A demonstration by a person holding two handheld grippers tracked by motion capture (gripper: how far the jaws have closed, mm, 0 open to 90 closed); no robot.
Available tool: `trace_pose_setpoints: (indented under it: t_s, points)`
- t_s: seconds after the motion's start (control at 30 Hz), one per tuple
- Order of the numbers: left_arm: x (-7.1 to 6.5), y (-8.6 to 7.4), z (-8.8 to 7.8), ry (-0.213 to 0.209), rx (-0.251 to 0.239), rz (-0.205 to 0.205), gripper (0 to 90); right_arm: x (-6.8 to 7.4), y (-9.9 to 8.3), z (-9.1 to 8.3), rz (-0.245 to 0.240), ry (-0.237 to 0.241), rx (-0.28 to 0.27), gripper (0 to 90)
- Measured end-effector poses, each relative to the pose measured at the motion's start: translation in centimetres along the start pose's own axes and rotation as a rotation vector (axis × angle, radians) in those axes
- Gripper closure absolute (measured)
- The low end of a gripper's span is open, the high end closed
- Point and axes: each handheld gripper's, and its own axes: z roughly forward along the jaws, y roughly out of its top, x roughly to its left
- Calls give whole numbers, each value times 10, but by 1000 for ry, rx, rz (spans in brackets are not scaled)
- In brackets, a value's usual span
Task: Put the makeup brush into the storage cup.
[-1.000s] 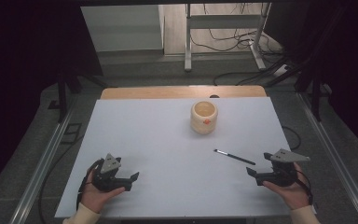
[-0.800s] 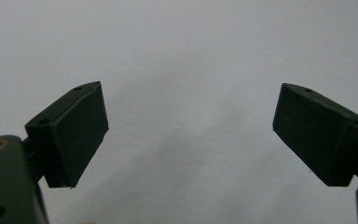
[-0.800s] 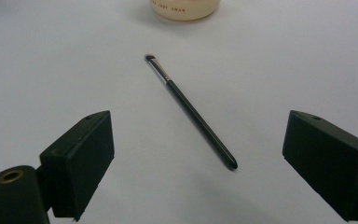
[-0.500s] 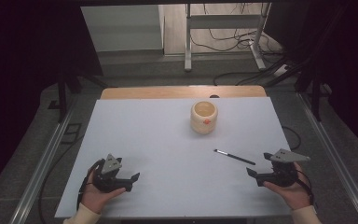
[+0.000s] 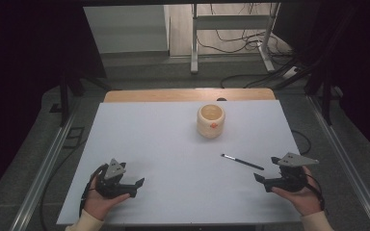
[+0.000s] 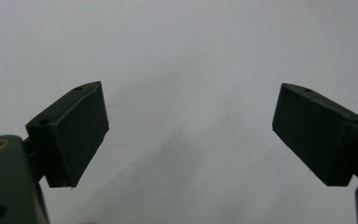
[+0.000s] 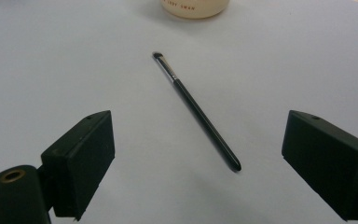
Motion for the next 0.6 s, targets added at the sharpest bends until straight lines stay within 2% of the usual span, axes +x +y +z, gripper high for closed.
trace_pose_setpoints:
  t_s: [0.6]
  points:
    - [0, 0, 0, 0, 3, 4, 110, -4, 17, -3, -35, -1, 27, 99]
